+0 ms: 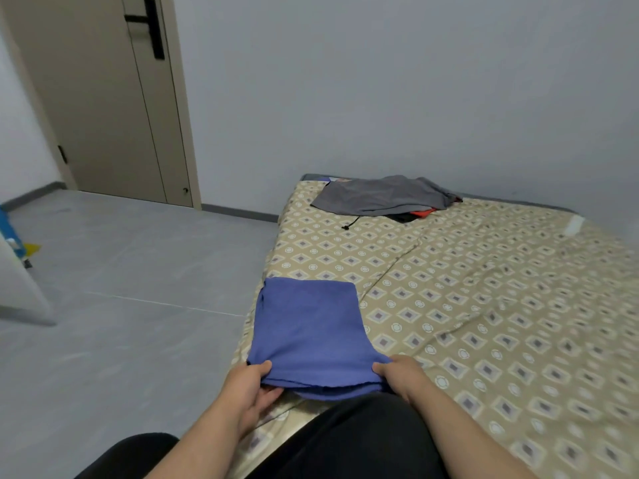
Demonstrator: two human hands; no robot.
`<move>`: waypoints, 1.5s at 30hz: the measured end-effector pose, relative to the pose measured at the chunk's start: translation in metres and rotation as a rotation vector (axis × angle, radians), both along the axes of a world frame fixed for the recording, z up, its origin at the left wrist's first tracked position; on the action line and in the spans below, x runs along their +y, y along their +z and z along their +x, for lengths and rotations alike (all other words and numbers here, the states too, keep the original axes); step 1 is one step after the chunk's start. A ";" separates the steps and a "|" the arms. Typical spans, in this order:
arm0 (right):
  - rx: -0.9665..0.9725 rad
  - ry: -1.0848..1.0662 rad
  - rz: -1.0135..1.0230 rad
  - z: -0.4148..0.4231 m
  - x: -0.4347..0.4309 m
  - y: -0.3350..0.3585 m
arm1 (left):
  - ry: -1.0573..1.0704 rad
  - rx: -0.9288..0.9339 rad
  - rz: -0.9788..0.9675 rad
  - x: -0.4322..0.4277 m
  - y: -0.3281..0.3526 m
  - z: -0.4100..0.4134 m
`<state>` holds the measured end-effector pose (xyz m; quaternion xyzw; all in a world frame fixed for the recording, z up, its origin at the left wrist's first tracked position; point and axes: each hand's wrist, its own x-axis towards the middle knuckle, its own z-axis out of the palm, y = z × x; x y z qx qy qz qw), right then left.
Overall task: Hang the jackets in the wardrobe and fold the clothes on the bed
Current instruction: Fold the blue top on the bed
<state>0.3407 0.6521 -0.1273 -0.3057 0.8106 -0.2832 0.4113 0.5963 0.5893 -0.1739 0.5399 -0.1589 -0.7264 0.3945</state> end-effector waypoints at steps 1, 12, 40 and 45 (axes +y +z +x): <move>-0.058 -0.053 -0.056 0.001 0.002 0.002 | 0.005 -0.032 -0.026 0.001 0.003 0.001; -0.283 -0.144 -0.348 0.006 0.022 0.019 | 0.105 -0.293 -0.262 0.013 0.028 0.010; -0.051 -0.233 -0.121 -0.015 -0.120 -0.052 | -0.035 -0.107 0.074 -0.108 0.007 0.007; 0.167 -0.174 -0.264 -0.018 -0.159 -0.055 | -0.335 -0.998 -0.380 -0.136 -0.005 0.003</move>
